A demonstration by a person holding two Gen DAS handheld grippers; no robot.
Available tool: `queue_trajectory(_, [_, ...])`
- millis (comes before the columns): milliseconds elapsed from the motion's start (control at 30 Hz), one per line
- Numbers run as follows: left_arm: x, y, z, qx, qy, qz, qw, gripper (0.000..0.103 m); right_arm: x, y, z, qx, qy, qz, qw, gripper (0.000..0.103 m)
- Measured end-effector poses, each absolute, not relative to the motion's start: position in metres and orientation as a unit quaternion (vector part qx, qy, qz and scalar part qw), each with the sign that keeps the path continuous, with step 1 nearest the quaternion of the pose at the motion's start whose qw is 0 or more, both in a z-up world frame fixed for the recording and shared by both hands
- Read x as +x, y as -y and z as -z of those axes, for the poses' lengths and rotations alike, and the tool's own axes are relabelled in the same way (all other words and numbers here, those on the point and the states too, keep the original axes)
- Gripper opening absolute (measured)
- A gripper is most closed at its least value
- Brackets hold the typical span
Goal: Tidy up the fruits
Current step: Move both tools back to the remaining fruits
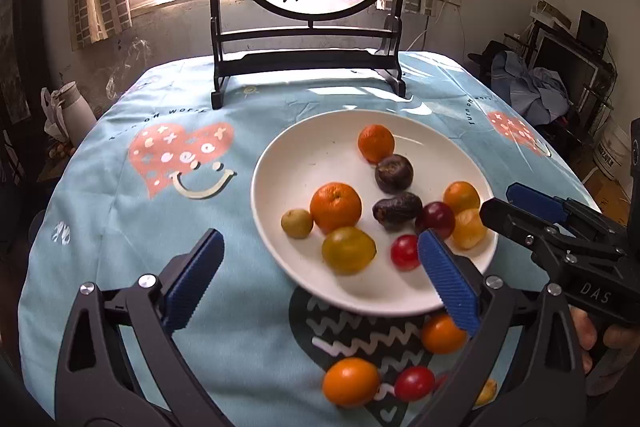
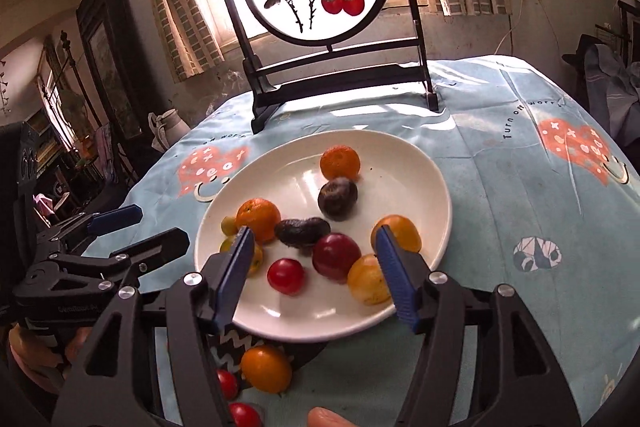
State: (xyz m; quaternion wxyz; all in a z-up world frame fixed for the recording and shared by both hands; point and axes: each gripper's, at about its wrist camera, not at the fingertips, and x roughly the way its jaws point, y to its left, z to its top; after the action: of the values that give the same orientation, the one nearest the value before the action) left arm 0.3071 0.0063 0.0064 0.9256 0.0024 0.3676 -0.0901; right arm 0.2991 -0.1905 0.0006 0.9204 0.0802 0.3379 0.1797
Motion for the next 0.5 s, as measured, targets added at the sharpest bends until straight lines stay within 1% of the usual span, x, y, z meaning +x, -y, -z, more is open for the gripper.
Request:
queue_trajectory(167, [0.248, -0.023, 0.019, -0.034, -0.373, 0.109, 0.921, 0.1, 0.255, 0.191, 0.023, 0.075, -0.381, -0.209, 0.898, 0.063])
queue_trajectory(233, [0.231, -0.027, 0.032, -0.043, -0.378, 0.107, 0.919, 0.1, 0.239, 0.196, 0.028, 0.081, -0.386, -0.219, 0.892, 0.063])
queue_trajectory(367, [0.217, -0.033, 0.045, -0.066, -0.393, 0.115, 0.91, 0.099, 0.217, 0.204, 0.037, 0.106, -0.404, -0.237, 0.877, 0.063])
queue_trajectory(500, [0.215, -0.03, 0.046, -0.049, -0.391, 0.099, 0.914, 0.099, 0.202, 0.2, 0.041, 0.087, -0.412, -0.237, 0.876, 0.063])
